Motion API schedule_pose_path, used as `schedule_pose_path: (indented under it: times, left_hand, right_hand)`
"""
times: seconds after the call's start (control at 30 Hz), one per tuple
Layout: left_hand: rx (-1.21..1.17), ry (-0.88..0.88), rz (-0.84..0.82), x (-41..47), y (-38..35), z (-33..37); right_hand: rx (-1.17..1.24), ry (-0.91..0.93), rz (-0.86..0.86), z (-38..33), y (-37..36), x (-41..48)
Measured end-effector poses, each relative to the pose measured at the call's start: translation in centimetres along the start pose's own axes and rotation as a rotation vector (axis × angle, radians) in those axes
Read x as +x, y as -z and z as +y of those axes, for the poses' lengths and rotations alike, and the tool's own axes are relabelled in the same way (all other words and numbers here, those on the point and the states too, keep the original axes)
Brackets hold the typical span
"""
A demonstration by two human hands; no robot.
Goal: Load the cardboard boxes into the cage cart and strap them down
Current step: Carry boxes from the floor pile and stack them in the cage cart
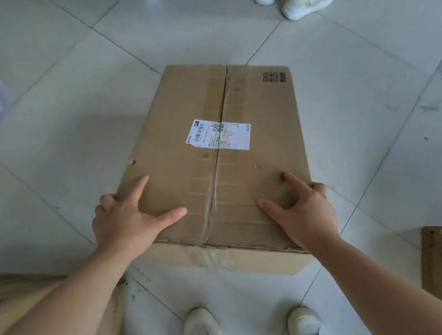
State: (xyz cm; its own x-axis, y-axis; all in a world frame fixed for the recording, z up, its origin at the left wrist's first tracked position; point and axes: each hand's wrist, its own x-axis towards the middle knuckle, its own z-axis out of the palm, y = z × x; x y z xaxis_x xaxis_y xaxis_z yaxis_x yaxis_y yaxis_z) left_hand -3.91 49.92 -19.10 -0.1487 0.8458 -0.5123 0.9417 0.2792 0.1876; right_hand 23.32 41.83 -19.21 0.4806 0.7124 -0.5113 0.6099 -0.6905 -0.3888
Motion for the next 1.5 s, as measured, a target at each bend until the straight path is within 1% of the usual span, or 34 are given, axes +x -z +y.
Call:
schedule_pose_path:
  times: [0.17,0.3,0.53,0.73,0.93,1.17,1.33,1.5]
  left_hand:
    - [-0.002,0.085,0.045,-7.9,9.0,0.5]
    - [-0.031,0.180,0.106,-16.2,16.6,1.4]
    - [-0.294,0.381,0.318,-33.7,26.2,2.4]
    - [-0.462,0.577,0.535,-48.5,30.4,1.4]
    - [-0.520,0.824,0.684,-62.1,30.5,-1.7]
    - [-0.582,1.130,0.797,-76.3,27.5,-6.1]
    - [-0.652,1.313,0.899,-87.5,24.0,-9.1]
    - [-0.678,1.494,0.971,-99.9,19.1,-12.0]
  right_hand:
    - [-0.066,0.111,-0.090,-4.7,8.5,-5.3]
    - [-0.079,0.255,-0.117,-8.5,16.1,-10.4]
    - [-0.156,0.598,-0.153,-14.7,28.8,-20.3]
    - [-0.217,0.893,-0.203,-19.0,35.3,-30.4]
    - [-0.290,1.154,-0.328,-21.7,36.7,-41.4]
    - [-0.357,1.436,-0.487,-22.3,34.0,-55.2]
    - [-0.396,1.599,-0.626,-19.7,30.6,-66.2]
    - [-0.434,1.752,-0.719,-14.2,27.4,-78.8]
